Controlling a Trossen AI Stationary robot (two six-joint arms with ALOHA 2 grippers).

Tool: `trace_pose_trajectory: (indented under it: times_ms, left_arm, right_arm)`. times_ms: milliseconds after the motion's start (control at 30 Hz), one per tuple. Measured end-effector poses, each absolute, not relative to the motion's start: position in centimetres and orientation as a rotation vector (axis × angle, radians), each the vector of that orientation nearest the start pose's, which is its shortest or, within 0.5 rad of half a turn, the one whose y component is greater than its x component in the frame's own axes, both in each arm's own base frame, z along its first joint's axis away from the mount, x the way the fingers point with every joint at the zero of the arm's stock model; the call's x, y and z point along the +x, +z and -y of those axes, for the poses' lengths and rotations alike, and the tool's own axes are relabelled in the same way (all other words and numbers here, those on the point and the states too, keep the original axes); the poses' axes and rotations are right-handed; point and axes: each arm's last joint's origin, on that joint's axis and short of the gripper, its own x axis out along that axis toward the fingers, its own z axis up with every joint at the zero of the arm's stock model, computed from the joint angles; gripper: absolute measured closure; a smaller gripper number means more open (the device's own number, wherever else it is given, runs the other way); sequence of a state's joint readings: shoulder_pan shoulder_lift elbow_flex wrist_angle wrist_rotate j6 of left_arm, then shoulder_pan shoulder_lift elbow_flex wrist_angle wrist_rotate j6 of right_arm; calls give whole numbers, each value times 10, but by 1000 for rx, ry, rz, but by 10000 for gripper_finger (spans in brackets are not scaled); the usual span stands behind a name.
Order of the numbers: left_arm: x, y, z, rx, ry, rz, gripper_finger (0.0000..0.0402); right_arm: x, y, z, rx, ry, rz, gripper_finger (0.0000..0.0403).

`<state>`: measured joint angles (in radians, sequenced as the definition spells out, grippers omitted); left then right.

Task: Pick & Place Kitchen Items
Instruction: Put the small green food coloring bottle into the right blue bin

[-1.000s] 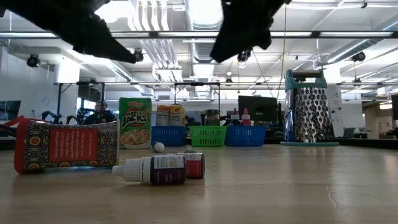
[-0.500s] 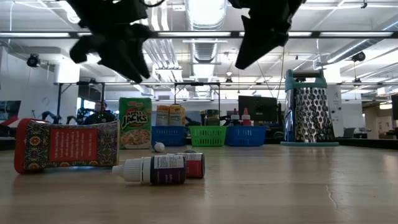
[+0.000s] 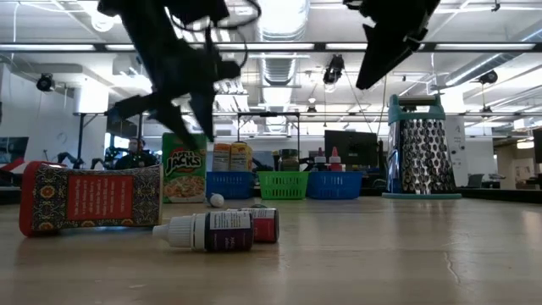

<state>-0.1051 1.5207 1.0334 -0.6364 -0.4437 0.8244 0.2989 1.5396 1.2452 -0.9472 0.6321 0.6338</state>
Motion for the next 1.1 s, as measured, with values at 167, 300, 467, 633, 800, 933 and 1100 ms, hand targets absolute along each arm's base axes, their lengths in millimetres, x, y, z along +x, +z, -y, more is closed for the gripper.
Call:
trace_pose_trajectory:
  times_ms: [167, 300, 467, 633, 800, 933, 1100]
  left_arm:
    - [292, 214, 1, 977, -252, -1293, 264]
    - [297, 214, -11, 988, -346, -1276, 264]
    - [302, 218, -25, 1019, -406, -1218, 264]
    - [303, 220, -36, 1011, -433, -1174, 264]
    - [309, 217, -39, 1013, -464, -1143, 264]
    - [320, 205, -41, 1005, -501, -1172, 264]
    - [335, 189, -43, 992, -533, -1217, 264]
  right_arm:
    - [268, 270, -64, 35, -608, -910, 212]
    - [257, 271, -56, 82, -602, -841, 207]
    - [241, 269, -45, 130, -611, -781, 212]
    - [228, 267, -36, 150, -614, -744, 223]
    - [224, 267, -30, 135, -612, -736, 230]
    - [225, 268, -27, 115, -612, -744, 231]
    - [226, 268, -27, 111, -594, -753, 218]
